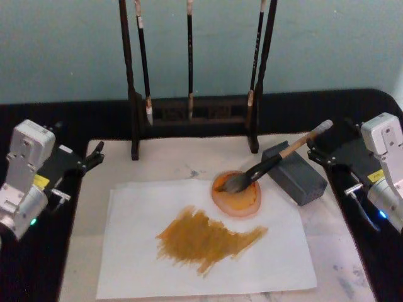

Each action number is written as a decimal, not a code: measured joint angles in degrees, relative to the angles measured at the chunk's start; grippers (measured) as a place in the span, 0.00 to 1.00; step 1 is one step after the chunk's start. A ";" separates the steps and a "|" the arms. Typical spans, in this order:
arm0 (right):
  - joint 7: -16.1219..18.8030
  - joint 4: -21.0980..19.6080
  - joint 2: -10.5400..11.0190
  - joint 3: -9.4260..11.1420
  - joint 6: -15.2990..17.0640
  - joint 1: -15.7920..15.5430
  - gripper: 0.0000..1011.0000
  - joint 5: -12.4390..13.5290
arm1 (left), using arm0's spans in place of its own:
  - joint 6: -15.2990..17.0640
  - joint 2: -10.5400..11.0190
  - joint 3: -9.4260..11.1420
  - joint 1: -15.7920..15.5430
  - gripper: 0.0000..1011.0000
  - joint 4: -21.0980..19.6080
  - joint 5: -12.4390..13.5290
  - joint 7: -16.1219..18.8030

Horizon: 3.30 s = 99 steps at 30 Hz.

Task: Pick up the brush from the inkstone, write on the paper, then place the brush back to its original position.

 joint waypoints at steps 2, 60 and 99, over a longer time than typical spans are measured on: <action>0.00 0.00 0.00 0.00 0.00 0.00 0.99 0.00 | 0.00 0.00 0.00 0.00 1.00 0.00 0.00 0.00; 1.32 -3.39 -0.32 2.09 0.04 -2.60 0.99 0.86 | 0.00 0.00 0.00 0.00 1.00 0.00 0.00 0.00; 8.01 -5.34 -13.00 19.31 19.17 -7.43 0.99 40.47 | 0.00 0.00 0.00 0.00 1.00 0.00 0.00 0.00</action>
